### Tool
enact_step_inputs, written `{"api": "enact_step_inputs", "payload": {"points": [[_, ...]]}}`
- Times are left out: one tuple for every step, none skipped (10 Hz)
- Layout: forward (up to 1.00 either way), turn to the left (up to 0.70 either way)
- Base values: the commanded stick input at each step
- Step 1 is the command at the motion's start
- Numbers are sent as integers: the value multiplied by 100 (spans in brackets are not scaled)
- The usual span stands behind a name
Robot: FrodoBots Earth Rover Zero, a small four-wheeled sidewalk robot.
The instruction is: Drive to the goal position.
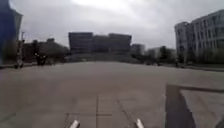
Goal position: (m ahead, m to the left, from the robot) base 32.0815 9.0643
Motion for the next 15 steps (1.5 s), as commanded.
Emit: {"api": "enact_step_inputs", "payload": {"points": [[100, 6], [100, 6], [100, 6], [100, 6], [100, 5], [100, -8], [100, -20], [100, -33], [100, -34], [100, -34], [100, -33], [100, -31], [100, -29], [100, -18], [100, 6]]}}
